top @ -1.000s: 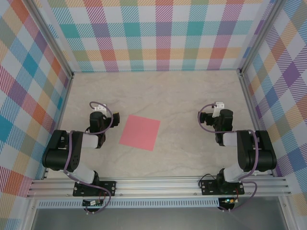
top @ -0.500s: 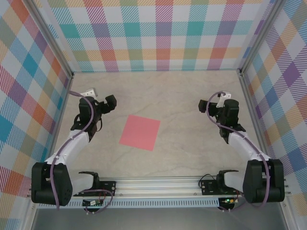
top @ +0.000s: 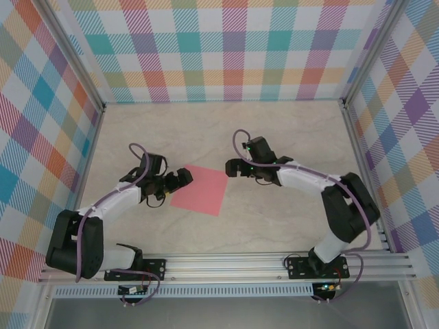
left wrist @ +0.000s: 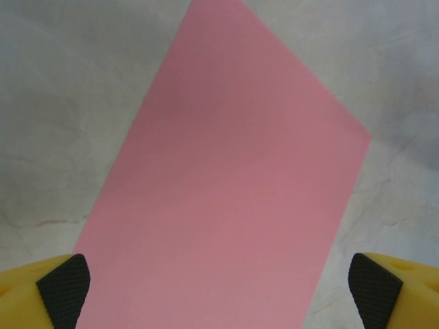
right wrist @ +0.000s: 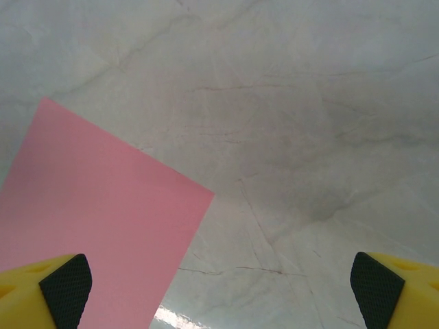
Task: Fold a paper plane with a square sheet of paper (fold left side to right side)
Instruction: Pick up the square sheet of paper from the center of the table.
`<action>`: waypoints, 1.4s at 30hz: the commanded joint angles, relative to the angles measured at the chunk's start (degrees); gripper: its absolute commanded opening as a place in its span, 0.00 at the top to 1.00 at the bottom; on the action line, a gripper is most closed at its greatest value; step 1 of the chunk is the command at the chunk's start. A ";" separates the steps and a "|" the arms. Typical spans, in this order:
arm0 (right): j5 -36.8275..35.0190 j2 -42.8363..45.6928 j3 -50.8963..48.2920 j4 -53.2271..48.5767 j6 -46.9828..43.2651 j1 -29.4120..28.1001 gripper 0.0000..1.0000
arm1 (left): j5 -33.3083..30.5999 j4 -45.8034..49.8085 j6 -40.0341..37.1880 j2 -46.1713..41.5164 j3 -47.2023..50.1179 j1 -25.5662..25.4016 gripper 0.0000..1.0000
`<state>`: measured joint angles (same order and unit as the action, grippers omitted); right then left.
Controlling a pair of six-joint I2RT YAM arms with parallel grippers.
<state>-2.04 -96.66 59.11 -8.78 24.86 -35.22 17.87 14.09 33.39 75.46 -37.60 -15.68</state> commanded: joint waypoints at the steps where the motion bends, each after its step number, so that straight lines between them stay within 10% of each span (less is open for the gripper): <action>1: -2.52 -4.05 6.25 -5.64 1.05 -0.94 0.00 | 3.78 -1.28 1.63 1.18 0.78 -0.73 0.01; 20: -5.03 -22.87 25.94 -19.54 4.74 -6.67 0.00 | 1.94 -0.91 0.49 8.28 -0.37 -1.10 0.00; 42: 0.66 -25.18 29.62 -20.95 5.90 -13.82 0.12 | 0.75 -1.52 0.85 8.76 0.46 -1.90 0.00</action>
<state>-4.12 -121.08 87.88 -28.58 30.28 -48.38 20.38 11.49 33.91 82.56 -37.76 -16.56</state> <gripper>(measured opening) 0.892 0.998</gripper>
